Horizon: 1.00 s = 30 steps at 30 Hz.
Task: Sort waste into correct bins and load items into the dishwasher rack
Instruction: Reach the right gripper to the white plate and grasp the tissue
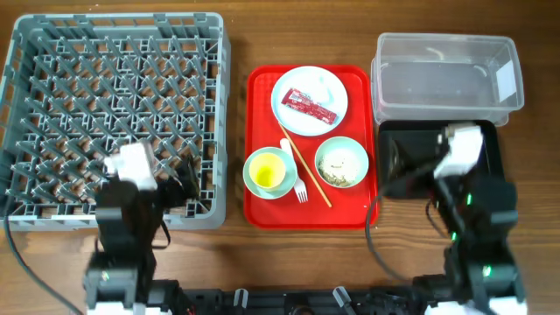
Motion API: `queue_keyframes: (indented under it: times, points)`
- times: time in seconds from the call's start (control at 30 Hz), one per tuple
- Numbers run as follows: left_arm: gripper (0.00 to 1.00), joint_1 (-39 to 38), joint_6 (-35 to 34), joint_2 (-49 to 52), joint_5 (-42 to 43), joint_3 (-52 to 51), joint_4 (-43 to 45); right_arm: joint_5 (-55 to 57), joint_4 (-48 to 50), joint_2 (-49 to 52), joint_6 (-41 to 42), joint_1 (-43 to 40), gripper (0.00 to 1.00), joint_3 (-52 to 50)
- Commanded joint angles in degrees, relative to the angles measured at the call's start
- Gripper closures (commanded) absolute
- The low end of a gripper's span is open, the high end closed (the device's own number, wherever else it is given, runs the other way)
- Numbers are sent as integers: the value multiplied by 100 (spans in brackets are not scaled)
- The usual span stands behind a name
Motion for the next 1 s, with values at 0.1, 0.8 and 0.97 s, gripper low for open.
queue_keyframes:
  times: [0.1, 0.8, 0.97]
  points:
    - [0, 48, -13, 1429, 68, 1281, -693, -330, -2498, 2704, -525, 20, 0, 3521]
    - [0, 48, -37, 1670, 109, 1305, -710, 269, -3287, 5340, -413, 1220, 0, 5998]
    - [0, 46, -37, 1681, 111, 1305, -721, 688, -2771, 6175, -179, 1491, 0, 6240]
